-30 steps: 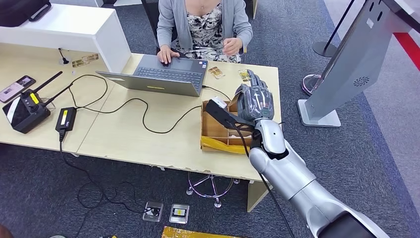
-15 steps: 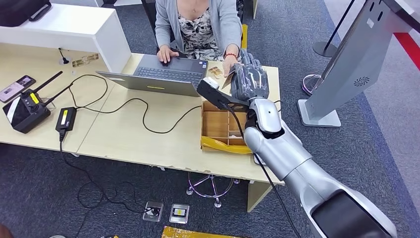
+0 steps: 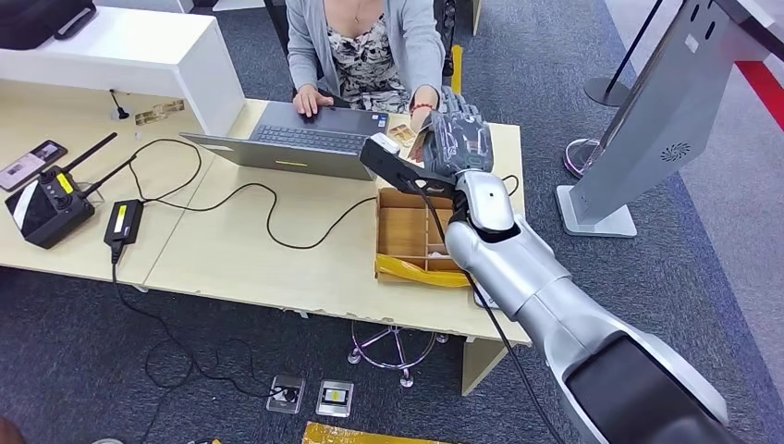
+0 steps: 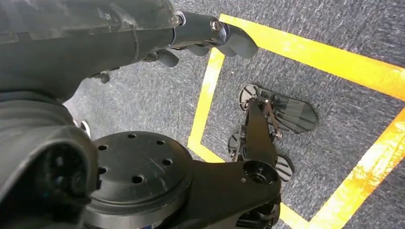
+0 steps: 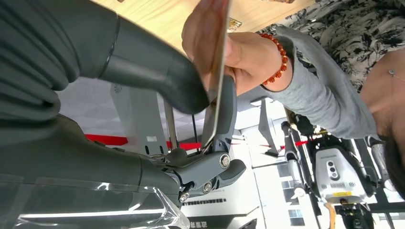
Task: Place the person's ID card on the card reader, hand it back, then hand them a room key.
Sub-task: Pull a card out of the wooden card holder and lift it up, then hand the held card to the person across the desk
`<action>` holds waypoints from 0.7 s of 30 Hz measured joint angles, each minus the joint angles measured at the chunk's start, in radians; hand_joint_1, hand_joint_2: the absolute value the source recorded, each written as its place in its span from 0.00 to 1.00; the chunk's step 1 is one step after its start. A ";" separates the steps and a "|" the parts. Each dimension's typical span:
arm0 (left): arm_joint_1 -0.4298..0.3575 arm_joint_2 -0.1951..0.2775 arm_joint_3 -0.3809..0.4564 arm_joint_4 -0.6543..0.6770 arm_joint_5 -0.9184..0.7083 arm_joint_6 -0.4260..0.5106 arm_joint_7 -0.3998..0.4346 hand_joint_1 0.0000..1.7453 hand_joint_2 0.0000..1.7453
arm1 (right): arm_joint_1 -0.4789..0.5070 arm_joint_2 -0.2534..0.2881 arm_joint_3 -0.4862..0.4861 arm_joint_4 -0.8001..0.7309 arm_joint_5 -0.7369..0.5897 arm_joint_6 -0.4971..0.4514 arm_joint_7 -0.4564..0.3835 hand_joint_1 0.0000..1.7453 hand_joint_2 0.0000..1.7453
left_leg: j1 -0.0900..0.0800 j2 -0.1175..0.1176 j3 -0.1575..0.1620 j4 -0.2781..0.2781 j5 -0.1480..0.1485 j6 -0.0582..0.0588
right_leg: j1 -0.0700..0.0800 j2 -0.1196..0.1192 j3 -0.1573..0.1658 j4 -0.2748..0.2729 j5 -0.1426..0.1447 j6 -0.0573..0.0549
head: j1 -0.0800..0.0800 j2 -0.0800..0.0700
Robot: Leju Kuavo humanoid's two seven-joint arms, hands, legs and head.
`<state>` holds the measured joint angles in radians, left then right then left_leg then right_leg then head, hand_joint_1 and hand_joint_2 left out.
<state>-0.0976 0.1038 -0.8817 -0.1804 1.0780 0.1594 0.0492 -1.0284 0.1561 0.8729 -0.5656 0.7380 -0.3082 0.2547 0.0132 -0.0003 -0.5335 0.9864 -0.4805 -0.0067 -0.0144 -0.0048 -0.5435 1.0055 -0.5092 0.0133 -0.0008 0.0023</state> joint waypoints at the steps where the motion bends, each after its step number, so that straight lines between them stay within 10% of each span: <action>1: 0.000 0.000 -0.001 0.000 0.000 0.000 0.004 0.00 0.00 | 0.000 0.001 0.001 0.006 -0.005 -0.006 -0.006 0.00 0.00 | 0.000 0.000 0.000 0.000 0.000 0.000 | 0.000 0.000 0.000 0.000 0.000 0.000 | 0.000 0.000; 15: -0.001 0.002 -0.009 0.000 0.020 0.008 0.021 0.00 0.00 | -0.015 -0.005 0.003 0.060 -0.131 0.032 -0.044 0.00 0.00 | 0.000 0.000 0.000 0.000 0.000 0.000 | 0.000 0.000 0.000 0.000 0.000 0.000 | 0.000 0.000; 21: 0.001 0.002 -0.009 0.000 0.036 -0.003 0.005 0.00 0.00 | -0.056 -0.086 -0.031 0.074 -0.285 0.039 -0.038 0.00 0.00 | 0.000 0.000 0.000 0.002 0.000 0.000 | 0.000 -0.001 0.000 0.000 0.000 0.001 | 0.000 0.000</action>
<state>-0.0964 0.1060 -0.8907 -0.1804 1.1139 0.1567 0.0543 -1.0843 0.0698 0.8421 -0.4915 0.4529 -0.2693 0.2165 0.0130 -0.0006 -0.5336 0.9882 -0.4805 -0.0067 -0.0146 -0.0054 -0.5438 1.0053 -0.5089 0.0139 -0.0009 0.0023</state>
